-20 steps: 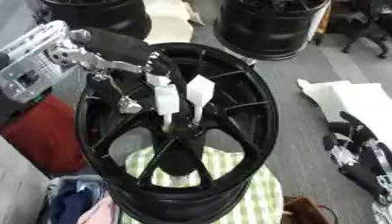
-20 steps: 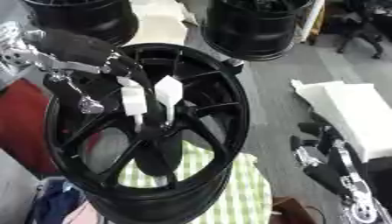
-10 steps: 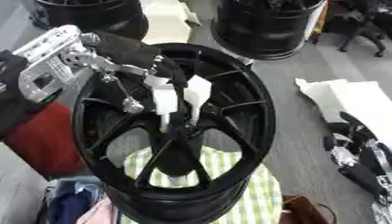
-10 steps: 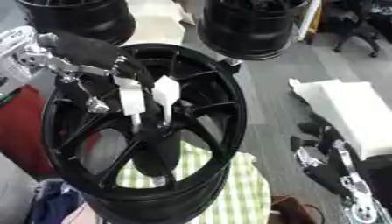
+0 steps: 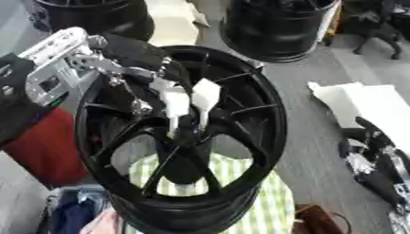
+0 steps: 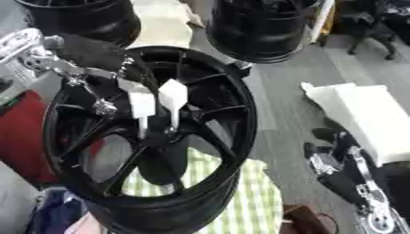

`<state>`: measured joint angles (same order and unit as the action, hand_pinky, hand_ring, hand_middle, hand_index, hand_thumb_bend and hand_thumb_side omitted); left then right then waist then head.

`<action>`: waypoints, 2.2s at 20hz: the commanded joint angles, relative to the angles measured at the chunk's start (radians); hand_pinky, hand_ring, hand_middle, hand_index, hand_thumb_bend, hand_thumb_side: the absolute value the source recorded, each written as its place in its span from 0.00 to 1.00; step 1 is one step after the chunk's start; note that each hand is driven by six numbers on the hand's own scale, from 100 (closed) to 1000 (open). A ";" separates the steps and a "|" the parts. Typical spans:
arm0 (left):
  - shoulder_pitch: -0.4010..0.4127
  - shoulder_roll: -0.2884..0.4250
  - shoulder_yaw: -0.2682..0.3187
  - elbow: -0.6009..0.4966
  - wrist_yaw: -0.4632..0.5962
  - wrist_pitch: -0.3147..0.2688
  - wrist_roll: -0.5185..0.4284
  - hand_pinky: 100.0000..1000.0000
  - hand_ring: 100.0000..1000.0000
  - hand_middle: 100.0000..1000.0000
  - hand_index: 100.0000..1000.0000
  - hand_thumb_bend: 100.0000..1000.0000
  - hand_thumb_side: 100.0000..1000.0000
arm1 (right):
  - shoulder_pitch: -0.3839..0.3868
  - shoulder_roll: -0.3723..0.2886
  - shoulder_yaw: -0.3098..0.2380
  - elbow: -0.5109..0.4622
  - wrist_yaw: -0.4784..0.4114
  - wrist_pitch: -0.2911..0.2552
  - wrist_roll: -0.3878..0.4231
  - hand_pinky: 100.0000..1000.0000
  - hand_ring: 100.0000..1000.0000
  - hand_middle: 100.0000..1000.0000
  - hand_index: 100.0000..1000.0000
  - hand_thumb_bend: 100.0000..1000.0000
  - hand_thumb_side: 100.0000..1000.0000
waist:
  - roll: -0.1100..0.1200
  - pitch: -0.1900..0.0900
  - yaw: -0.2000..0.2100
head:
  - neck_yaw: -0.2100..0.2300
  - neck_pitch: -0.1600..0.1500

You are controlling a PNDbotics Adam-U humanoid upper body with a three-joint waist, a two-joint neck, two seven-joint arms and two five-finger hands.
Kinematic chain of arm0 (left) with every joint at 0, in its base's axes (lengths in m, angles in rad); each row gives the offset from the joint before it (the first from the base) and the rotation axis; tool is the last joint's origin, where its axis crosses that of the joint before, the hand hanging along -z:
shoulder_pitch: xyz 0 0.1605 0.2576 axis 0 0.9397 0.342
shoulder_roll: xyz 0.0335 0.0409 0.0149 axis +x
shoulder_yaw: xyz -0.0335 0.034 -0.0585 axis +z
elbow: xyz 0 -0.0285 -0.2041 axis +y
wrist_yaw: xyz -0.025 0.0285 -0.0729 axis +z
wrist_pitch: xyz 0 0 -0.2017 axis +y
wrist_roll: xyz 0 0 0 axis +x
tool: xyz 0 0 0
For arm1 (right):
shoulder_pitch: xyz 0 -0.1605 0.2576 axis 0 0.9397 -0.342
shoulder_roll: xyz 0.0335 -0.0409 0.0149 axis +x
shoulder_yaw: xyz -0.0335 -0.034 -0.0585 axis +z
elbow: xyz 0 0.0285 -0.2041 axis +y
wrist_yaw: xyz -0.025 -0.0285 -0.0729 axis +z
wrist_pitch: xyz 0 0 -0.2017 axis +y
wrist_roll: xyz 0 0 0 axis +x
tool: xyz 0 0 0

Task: Pull the pin out of the wheel hub.

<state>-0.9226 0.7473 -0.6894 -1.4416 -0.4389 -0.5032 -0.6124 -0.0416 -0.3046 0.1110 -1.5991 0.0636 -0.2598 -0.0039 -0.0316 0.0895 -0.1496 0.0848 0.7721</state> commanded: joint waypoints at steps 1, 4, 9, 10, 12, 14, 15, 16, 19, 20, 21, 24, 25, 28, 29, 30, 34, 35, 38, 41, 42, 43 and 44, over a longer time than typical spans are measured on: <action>-0.005 0.006 -0.017 0.017 -0.001 -0.297 -0.295 0.84 0.80 0.74 0.87 0.00 0.01 | -0.002 -0.014 -0.008 -0.007 -0.004 -0.005 0.001 0.68 0.83 0.73 0.95 0.18 0.36 | 0.001 -0.009 -0.002 | 0.001 -0.002; -0.002 0.006 -0.024 0.023 0.006 -0.300 -0.295 0.84 0.79 0.74 0.88 0.02 0.01 | -0.002 -0.014 -0.008 -0.007 -0.004 -0.005 0.001 0.68 0.83 0.73 0.95 0.18 0.36 | 0.002 -0.010 -0.003 | 0.001 -0.002; -0.003 0.012 -0.026 0.011 0.038 -0.294 -0.295 0.82 0.76 0.68 0.83 0.00 0.01 | -0.001 -0.015 -0.009 -0.006 -0.004 -0.006 0.002 0.68 0.83 0.73 0.95 0.18 0.36 | 0.002 -0.011 0.001 | 0.002 -0.002; -0.004 0.013 -0.025 0.007 0.047 -0.288 -0.295 0.81 0.74 0.61 0.78 0.00 0.02 | -0.001 -0.015 -0.009 -0.006 -0.004 -0.006 0.002 0.68 0.83 0.73 0.95 0.18 0.36 | 0.002 -0.012 0.002 | 0.002 -0.002; -0.004 0.013 -0.018 0.001 0.070 -0.271 -0.295 0.80 0.72 0.53 0.72 0.00 0.03 | -0.001 -0.015 -0.010 -0.006 -0.003 -0.006 0.002 0.68 0.83 0.73 0.95 0.18 0.36 | 0.001 -0.013 0.004 | 0.002 -0.002; -0.004 0.012 -0.010 -0.004 0.096 -0.247 -0.295 0.78 0.68 0.46 0.65 0.00 0.10 | 0.000 -0.015 -0.010 -0.005 -0.003 -0.005 0.002 0.68 0.83 0.73 0.95 0.18 0.36 | 0.001 -0.014 0.005 | 0.002 -0.002; -0.005 0.011 -0.005 -0.006 0.110 -0.234 -0.295 0.78 0.66 0.44 0.63 0.00 0.08 | 0.001 -0.016 -0.011 -0.005 -0.003 -0.005 0.002 0.68 0.83 0.73 0.95 0.18 0.36 | 0.000 -0.014 0.006 | 0.002 -0.002; -0.007 0.010 -0.001 -0.008 0.124 -0.220 -0.295 0.77 0.65 0.41 0.60 0.00 0.10 | 0.001 -0.016 -0.011 -0.005 -0.003 -0.005 0.002 0.68 0.83 0.73 0.95 0.18 0.36 | 0.000 -0.015 0.006 | 0.002 -0.002; -0.013 0.005 0.010 -0.017 0.168 -0.176 -0.295 0.75 0.61 0.37 0.56 0.00 0.13 | 0.001 -0.015 -0.011 -0.004 -0.002 -0.005 0.002 0.68 0.83 0.73 0.95 0.18 0.36 | 0.000 -0.016 0.007 | 0.002 -0.002; -0.015 0.005 0.014 -0.021 0.183 -0.161 -0.295 0.75 0.60 0.36 0.55 0.00 0.13 | 0.002 -0.015 -0.011 -0.004 -0.002 -0.005 0.002 0.68 0.83 0.73 0.95 0.18 0.36 | 0.000 -0.016 0.007 | 0.002 -0.002; -0.017 0.006 0.020 -0.023 0.198 -0.146 -0.295 0.75 0.59 0.36 0.55 0.00 0.14 | 0.002 -0.015 -0.012 -0.003 -0.002 -0.005 0.002 0.68 0.83 0.73 0.95 0.18 0.36 | 0.000 -0.016 0.008 | 0.002 -0.002; -0.023 0.011 0.046 -0.033 0.247 -0.097 -0.295 0.74 0.58 0.34 0.53 0.00 0.14 | 0.003 -0.016 -0.013 -0.003 -0.002 -0.004 0.001 0.68 0.83 0.73 0.95 0.18 0.36 | 0.000 -0.018 0.009 | 0.001 -0.002; -0.025 0.014 0.053 -0.037 0.263 -0.082 -0.295 0.74 0.58 0.34 0.53 0.00 0.14 | 0.004 -0.016 -0.013 -0.003 -0.002 -0.004 0.000 0.68 0.83 0.73 0.95 0.18 0.36 | 0.000 -0.018 0.009 | 0.001 -0.002; -0.029 0.033 0.086 -0.057 0.308 -0.036 -0.295 0.74 0.58 0.33 0.53 0.00 0.14 | 0.005 -0.016 -0.014 -0.003 -0.001 -0.004 0.000 0.68 0.83 0.73 0.95 0.18 0.36 | 0.000 -0.019 0.012 | -0.002 -0.002; -0.029 0.043 0.103 -0.064 0.321 -0.021 -0.295 0.74 0.57 0.33 0.53 0.00 0.14 | 0.005 -0.017 -0.014 -0.002 -0.001 -0.004 0.000 0.68 0.83 0.73 0.95 0.18 0.36 | 0.000 -0.019 0.013 | -0.003 -0.002; -0.028 0.053 0.122 -0.070 0.333 -0.006 -0.295 0.74 0.58 0.33 0.53 0.00 0.12 | 0.005 -0.017 -0.015 -0.002 0.000 -0.004 0.000 0.68 0.83 0.73 0.95 0.18 0.36 | 0.000 -0.019 0.015 | -0.004 -0.002; -0.006 0.121 0.240 -0.098 0.378 0.053 -0.295 0.75 0.58 0.34 0.53 0.00 0.12 | 0.008 -0.019 -0.018 -0.001 0.001 -0.003 -0.002 0.68 0.83 0.73 0.95 0.18 0.36 | 0.001 -0.021 0.024 | -0.007 -0.002; 0.006 0.145 0.274 -0.106 0.385 0.062 -0.295 0.75 0.58 0.34 0.54 0.00 0.12 | 0.008 -0.019 -0.019 0.000 0.002 -0.003 -0.003 0.68 0.83 0.73 0.95 0.18 0.36 | 0.001 -0.022 0.027 | -0.008 -0.002; 0.079 0.239 0.411 -0.118 0.396 0.092 -0.295 0.75 0.58 0.35 0.54 0.00 0.10 | 0.011 -0.020 -0.024 0.000 0.004 -0.003 -0.008 0.68 0.83 0.73 0.95 0.18 0.36 | 0.002 -0.023 0.040 | -0.011 -0.002; 0.194 0.322 0.550 -0.110 0.416 0.120 -0.288 0.75 0.58 0.36 0.55 0.00 0.09 | 0.011 -0.020 -0.029 -0.001 0.006 -0.003 -0.012 0.68 0.83 0.73 0.95 0.18 0.36 | 0.000 -0.021 0.056 | -0.018 -0.002; 0.234 0.343 0.590 -0.104 0.420 0.127 -0.278 0.75 0.58 0.36 0.55 0.00 0.09 | 0.011 -0.020 -0.030 -0.001 0.006 -0.003 -0.013 0.68 0.83 0.73 0.95 0.18 0.36 | 0.000 -0.020 0.058 | -0.018 -0.002; 0.280 0.361 0.631 -0.086 0.416 0.139 -0.262 0.75 0.58 0.37 0.57 0.00 0.08 | 0.010 -0.020 -0.031 -0.001 0.007 -0.003 -0.014 0.68 0.83 0.73 0.95 0.18 0.36 | -0.001 -0.019 0.065 | -0.020 -0.002; 0.322 0.373 0.665 -0.069 0.411 0.147 -0.244 0.75 0.58 0.37 0.57 0.00 0.07 | 0.010 -0.019 -0.032 -0.002 0.008 -0.003 -0.015 0.68 0.83 0.73 0.95 0.18 0.36 | -0.002 -0.019 0.069 | -0.020 -0.002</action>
<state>-0.5913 1.0606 -0.0854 -1.5154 -0.0346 -0.3049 -0.8107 -0.0253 -0.3046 0.0911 -1.5925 0.0680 -0.2604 -0.0143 -0.0349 0.0835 -0.0784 0.0679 0.7721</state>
